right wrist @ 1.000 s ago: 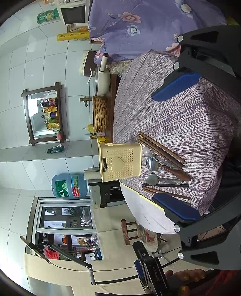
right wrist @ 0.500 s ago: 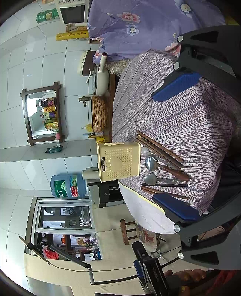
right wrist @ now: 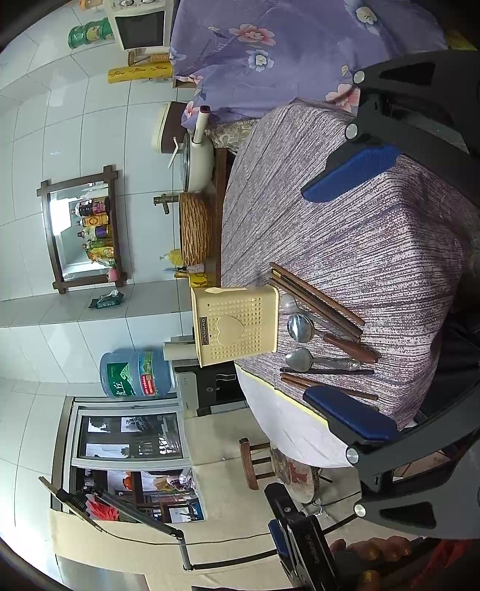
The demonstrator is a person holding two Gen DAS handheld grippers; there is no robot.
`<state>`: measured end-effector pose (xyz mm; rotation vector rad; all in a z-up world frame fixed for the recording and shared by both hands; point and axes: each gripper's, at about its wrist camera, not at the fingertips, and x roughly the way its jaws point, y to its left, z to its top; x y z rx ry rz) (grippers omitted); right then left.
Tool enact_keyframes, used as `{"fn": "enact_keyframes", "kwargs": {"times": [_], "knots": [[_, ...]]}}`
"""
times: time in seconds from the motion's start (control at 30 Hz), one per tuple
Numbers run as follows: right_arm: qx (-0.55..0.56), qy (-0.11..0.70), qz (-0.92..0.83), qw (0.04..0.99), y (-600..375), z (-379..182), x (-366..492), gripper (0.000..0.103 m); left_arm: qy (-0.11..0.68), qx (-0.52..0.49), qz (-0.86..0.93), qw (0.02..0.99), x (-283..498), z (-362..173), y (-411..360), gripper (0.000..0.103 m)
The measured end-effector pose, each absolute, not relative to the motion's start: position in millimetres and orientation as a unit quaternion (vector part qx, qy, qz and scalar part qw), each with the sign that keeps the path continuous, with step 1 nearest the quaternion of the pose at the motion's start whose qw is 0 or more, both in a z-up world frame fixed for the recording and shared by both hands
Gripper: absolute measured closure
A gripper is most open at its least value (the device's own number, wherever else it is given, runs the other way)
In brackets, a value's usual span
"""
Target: Organize utensils
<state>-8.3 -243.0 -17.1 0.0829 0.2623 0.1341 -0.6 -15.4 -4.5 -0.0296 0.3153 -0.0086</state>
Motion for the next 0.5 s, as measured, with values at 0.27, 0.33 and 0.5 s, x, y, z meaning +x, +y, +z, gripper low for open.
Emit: {"fn": "enact_keyframes", "kwargs": {"times": [0.27,0.33,0.5], "knots": [[0.043,0.144,0.065,0.987,-244.2,-19.5,0.2,0.005,0.17,-0.015,-0.003,0.985,8.4,-9.8,-13.9,0.005],[0.038,0.152,0.063,0.986,-245.0,-21.1,5.4,0.005,0.177,-0.011,0.0,0.984,14.0,-9.9,-12.9,0.005],[0.038,0.206,0.036,0.977,-260.7,-28.5,33.6,0.005,0.215,0.01,0.01,0.977,36.5,-17.3,-12.1,0.005]]}}
